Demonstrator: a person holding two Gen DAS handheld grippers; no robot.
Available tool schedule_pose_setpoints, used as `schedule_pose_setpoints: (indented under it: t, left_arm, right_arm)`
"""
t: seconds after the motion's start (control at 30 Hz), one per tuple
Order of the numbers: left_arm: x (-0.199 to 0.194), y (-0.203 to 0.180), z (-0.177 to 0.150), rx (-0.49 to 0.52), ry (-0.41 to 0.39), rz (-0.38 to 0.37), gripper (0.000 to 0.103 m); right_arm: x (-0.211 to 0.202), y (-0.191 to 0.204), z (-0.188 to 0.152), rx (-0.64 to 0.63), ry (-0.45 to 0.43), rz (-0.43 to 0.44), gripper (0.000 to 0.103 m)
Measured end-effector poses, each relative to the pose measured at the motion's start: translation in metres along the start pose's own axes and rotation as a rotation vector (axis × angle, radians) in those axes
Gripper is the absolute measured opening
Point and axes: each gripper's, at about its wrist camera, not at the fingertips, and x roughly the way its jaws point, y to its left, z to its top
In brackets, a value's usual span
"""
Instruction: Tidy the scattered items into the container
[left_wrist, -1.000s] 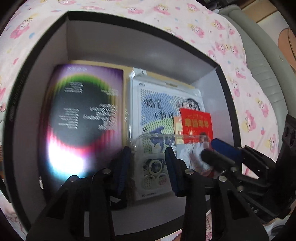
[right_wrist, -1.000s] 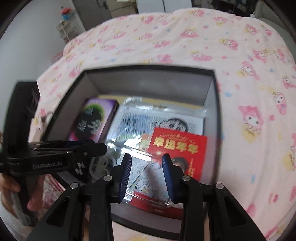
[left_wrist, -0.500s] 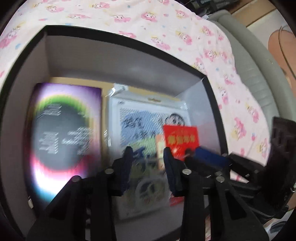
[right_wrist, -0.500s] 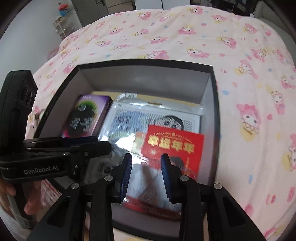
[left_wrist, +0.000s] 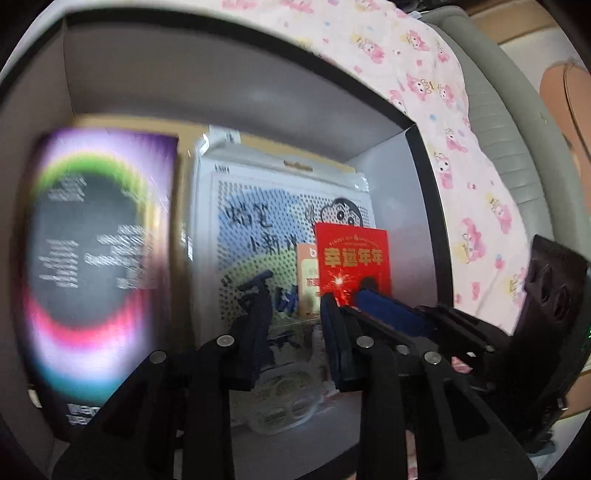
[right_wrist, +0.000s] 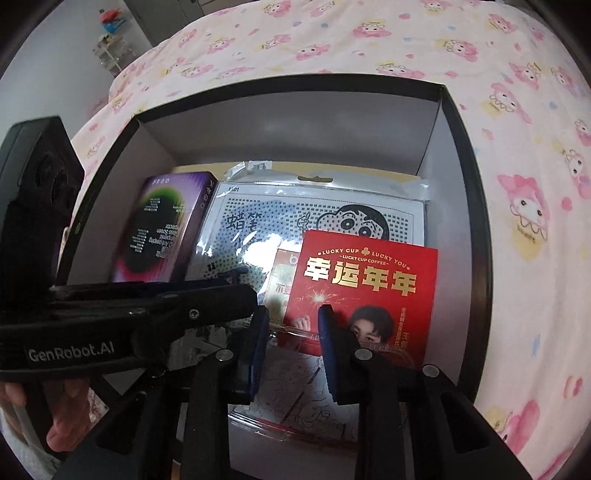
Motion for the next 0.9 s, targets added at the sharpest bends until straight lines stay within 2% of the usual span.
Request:
schedule_pose_setpoints:
  t: [0.1, 0.17, 0.23, 0.27, 0.33, 0.4, 0.43, 0.47, 0.57, 0.63, 0.7, 0.77, 0.9]
  left_arm:
    - [-0.013, -0.007, -0.004, 0.037, -0.052, 0.033, 0.031]
    - [-0.024, -0.011, -0.005, 0.055, -0.098, 0.063, 0.042]
    - [-0.034, -0.016, -0.005, 0.066, -0.151, 0.111, 0.065]
    - [-0.041, -0.019, -0.007, 0.072, -0.184, 0.134, 0.068]
    - [-0.054, -0.023, -0.006, 0.09, -0.24, 0.16, 0.074]
    - [-0.072, -0.021, -0.013, 0.105, -0.29, 0.177, 0.08]
    - [-0.081, -0.024, -0.014, 0.114, -0.318, 0.186, 0.084]
    - [-0.078, -0.031, -0.005, 0.119, -0.336, 0.194, 0.086]
    - [-0.099, -0.038, -0.004, 0.134, -0.396, 0.236, 0.087]
    - [-0.112, -0.046, -0.003, 0.133, -0.42, 0.272, 0.094]
    - [-0.13, -0.051, -0.008, 0.131, -0.461, 0.289, 0.094]
    - [-0.146, -0.058, -0.012, 0.141, -0.492, 0.292, 0.094]
    - [-0.179, -0.074, -0.032, 0.171, -0.561, 0.319, 0.099]
  right_arm:
    - [-0.012, 0.002, -0.002, 0.0, -0.04, -0.016, 0.024]
    - [-0.022, 0.003, -0.004, 0.01, -0.07, -0.027, 0.024]
    - [-0.032, 0.004, -0.005, 0.018, -0.101, -0.053, 0.025]
    - [-0.037, 0.005, -0.004, 0.018, -0.115, -0.071, 0.025]
    - [-0.048, 0.007, -0.005, 0.022, -0.143, -0.11, 0.03]
    - [-0.06, 0.008, -0.005, 0.035, -0.18, -0.14, 0.045]
    - [-0.065, 0.008, -0.004, 0.041, -0.199, -0.145, 0.049]
    - [-0.073, 0.007, -0.003, 0.044, -0.218, -0.15, 0.052]
    - [-0.091, 0.009, -0.003, 0.067, -0.276, -0.183, 0.055]
    - [-0.107, 0.012, -0.004, 0.083, -0.309, -0.199, 0.059]
    - [-0.123, 0.016, -0.003, 0.08, -0.338, -0.206, 0.068]
    - [-0.138, 0.024, -0.005, 0.061, -0.367, -0.215, 0.073]
    - [-0.172, 0.036, -0.012, 0.056, -0.424, -0.234, 0.074]
